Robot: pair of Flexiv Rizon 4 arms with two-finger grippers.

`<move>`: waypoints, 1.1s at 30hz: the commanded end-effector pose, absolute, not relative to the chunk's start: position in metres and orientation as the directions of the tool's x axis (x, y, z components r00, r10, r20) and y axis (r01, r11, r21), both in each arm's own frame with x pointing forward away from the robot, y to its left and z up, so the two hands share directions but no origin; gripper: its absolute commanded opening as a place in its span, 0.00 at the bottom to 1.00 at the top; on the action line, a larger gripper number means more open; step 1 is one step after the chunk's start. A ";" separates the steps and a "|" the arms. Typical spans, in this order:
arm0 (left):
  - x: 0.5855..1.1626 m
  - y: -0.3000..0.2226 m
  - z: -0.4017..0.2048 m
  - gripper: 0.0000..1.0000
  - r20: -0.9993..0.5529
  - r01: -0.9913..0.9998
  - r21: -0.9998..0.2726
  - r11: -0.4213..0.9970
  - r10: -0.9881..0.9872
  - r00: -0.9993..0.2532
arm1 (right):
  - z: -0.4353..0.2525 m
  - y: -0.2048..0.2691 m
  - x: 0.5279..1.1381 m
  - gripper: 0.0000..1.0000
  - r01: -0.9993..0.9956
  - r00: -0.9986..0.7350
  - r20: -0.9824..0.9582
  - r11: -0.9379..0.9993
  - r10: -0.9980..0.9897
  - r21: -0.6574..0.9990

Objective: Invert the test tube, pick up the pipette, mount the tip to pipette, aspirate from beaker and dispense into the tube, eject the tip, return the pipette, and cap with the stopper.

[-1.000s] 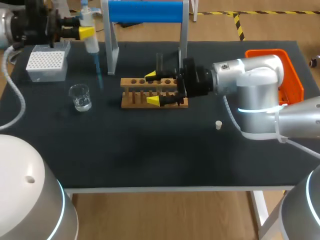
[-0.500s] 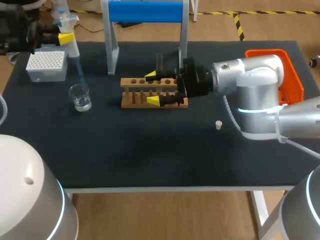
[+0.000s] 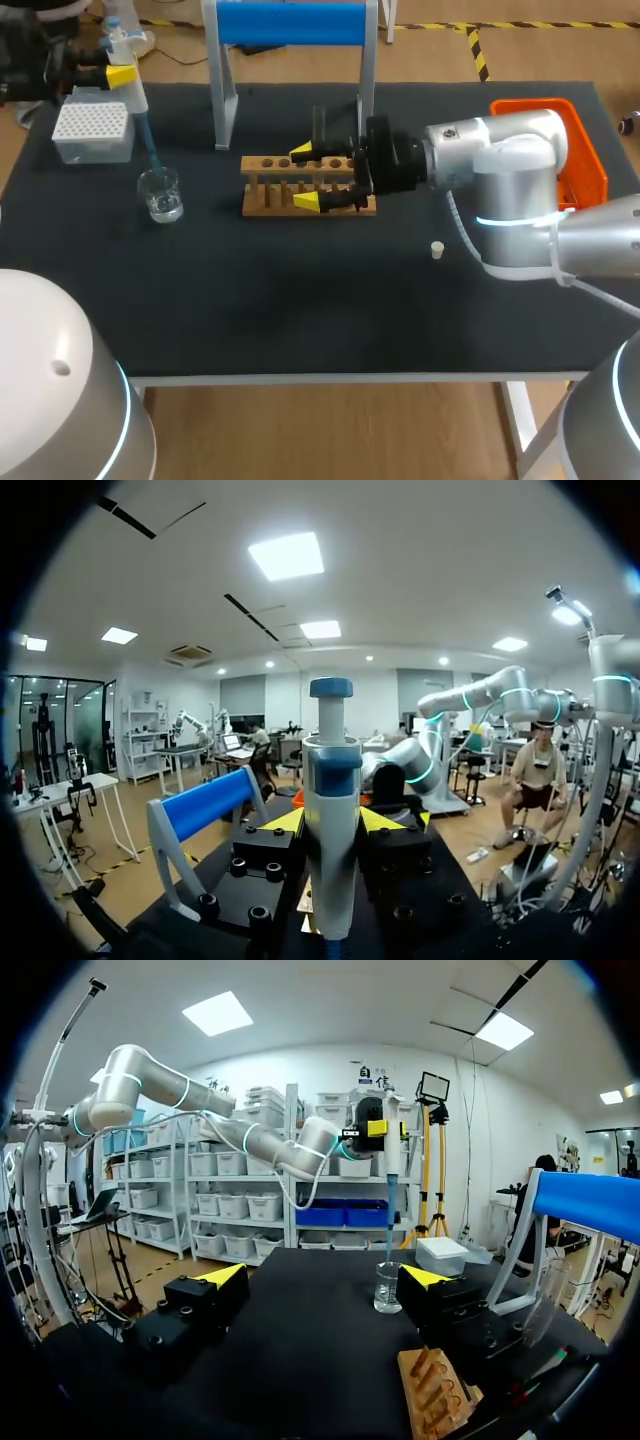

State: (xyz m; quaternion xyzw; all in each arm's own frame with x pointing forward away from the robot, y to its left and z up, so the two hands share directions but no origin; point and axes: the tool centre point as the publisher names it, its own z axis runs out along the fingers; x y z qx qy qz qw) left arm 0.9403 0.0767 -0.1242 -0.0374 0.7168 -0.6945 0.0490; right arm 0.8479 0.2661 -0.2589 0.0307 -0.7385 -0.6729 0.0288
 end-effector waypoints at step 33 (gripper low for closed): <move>0.946 0.082 -0.124 0.00 -0.025 0.021 -0.999 0.034 -0.121 -0.992 | -0.258 0.268 0.846 1.00 -0.010 -0.997 -0.002 0.102 -0.080 0.995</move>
